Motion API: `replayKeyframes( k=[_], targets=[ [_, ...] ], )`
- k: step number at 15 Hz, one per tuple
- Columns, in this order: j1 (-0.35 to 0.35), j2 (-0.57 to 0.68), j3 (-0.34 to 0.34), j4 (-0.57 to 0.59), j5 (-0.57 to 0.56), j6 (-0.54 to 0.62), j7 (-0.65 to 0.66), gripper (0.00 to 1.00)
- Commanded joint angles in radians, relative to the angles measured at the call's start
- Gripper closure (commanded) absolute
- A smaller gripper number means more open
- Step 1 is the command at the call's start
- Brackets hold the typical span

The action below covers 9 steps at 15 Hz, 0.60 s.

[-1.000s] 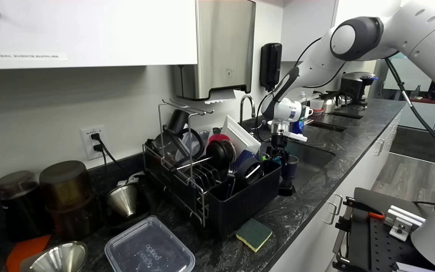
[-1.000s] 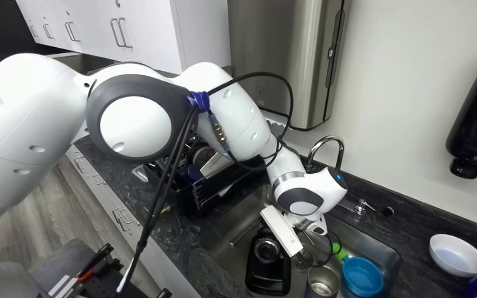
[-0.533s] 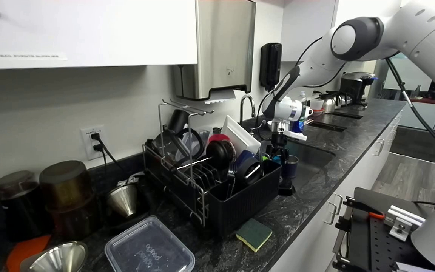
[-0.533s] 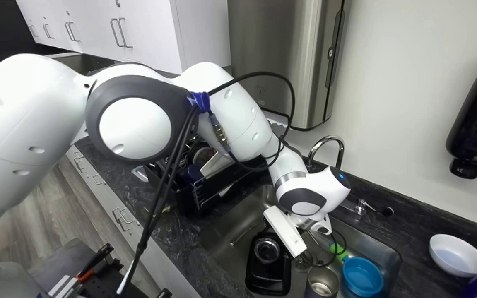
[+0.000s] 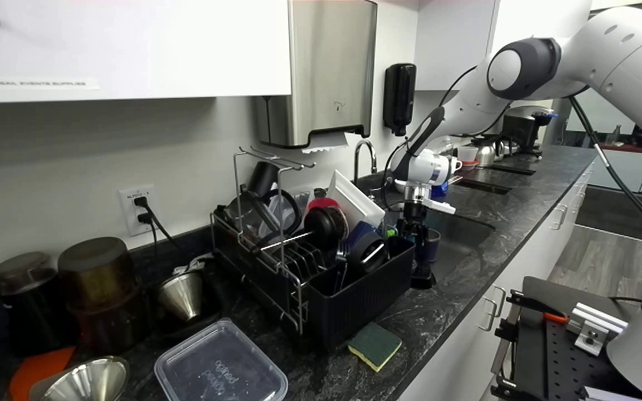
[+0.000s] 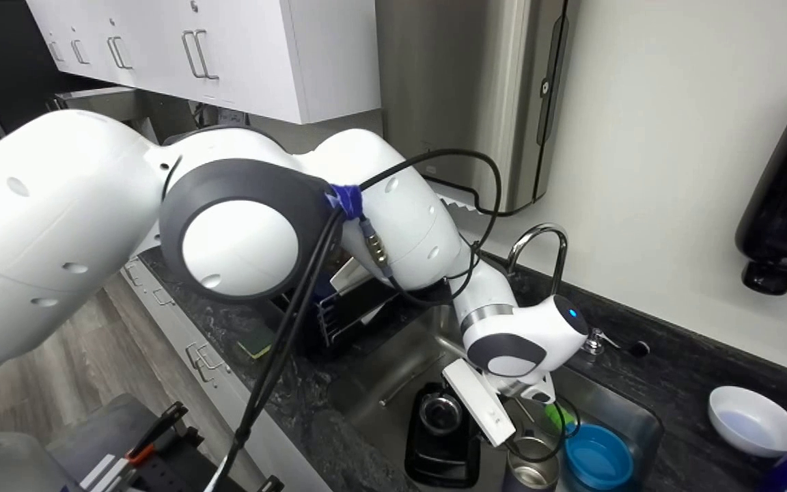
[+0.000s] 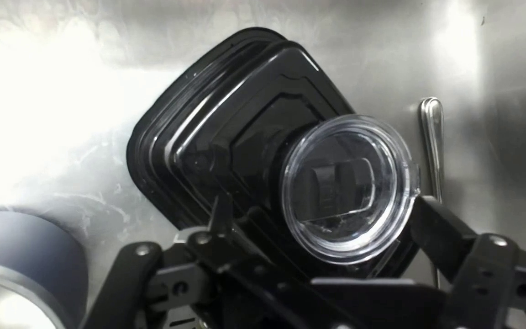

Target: Take the straw out of the sink and put it in the cutlery compartment, pick the lid on the tray, place it on the cup in the sink, lift the cup, drop it in the sink then move the pan in the sink to the left

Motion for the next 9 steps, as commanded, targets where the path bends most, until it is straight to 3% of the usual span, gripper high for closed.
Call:
replayKeyframes(
  k=[1, 9],
  targets=[
    [-0.032, 0.039, 0.041, 0.036, 0.006, 0.019, -0.066, 0.00],
    [-0.069, 0.077, 0.073, 0.057, 0.019, 0.026, -0.137, 0.02]
  ],
)
